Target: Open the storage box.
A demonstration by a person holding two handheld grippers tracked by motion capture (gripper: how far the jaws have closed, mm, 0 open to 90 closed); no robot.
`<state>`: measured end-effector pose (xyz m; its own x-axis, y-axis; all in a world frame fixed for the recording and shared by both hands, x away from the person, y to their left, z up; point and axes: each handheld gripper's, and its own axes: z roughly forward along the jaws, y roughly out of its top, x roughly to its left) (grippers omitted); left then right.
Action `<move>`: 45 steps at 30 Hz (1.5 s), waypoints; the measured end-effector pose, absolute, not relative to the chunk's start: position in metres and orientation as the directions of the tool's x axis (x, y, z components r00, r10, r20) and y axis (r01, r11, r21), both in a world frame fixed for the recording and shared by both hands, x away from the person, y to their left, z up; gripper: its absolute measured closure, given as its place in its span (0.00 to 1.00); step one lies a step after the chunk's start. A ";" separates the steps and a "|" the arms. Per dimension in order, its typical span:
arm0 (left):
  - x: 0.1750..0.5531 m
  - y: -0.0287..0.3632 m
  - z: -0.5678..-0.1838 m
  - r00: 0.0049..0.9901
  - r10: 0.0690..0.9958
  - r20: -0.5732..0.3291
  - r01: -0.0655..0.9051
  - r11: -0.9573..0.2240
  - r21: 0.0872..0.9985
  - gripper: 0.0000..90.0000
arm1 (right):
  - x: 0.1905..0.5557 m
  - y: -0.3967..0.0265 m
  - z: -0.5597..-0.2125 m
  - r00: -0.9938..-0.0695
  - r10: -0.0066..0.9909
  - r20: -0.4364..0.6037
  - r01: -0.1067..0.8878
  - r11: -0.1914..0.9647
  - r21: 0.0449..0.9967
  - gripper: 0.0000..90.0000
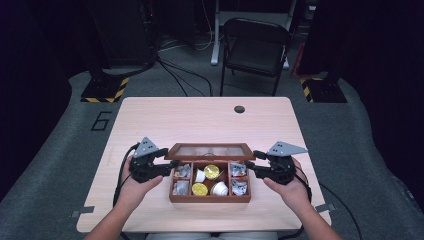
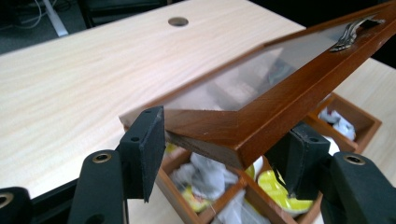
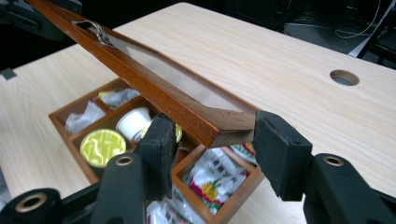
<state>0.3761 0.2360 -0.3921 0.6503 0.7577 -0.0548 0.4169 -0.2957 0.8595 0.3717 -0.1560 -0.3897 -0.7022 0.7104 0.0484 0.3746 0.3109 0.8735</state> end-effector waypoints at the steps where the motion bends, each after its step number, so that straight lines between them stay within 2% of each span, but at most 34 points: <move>1: 0.378 0.236 -0.391 0.649 0.759 -0.058 0.416 -0.290 0.862 0.44 | 0.374 -0.156 -0.388 -0.698 0.714 0.056 0.380 0.303 0.874 0.55; 13: 0.403 0.232 -0.380 0.615 0.785 -0.078 0.412 -0.235 0.881 0.43 | 0.404 -0.153 -0.379 -0.661 0.745 0.086 0.400 0.253 0.881 0.55; 25: 0.425 0.223 -0.382 0.585 0.807 -0.083 0.406 -0.204 0.891 0.41 | 0.427 -0.144 -0.381 -0.624 0.776 0.090 0.408 0.226 0.884 0.50; 35: 0.440 0.220 -0.389 0.584 0.805 -0.107 0.402 -0.172 0.899 0.37 | 0.444 -0.140 -0.393 -0.600 0.794 0.094 0.422 0.215 0.881 0.45; 45: 0.448 0.218 -0.395 0.577 0.810 -0.110 0.401 -0.163 0.901 0.36 | 0.456 -0.139 -0.420 -0.577 0.812 0.091 0.455 0.226 0.861 0.46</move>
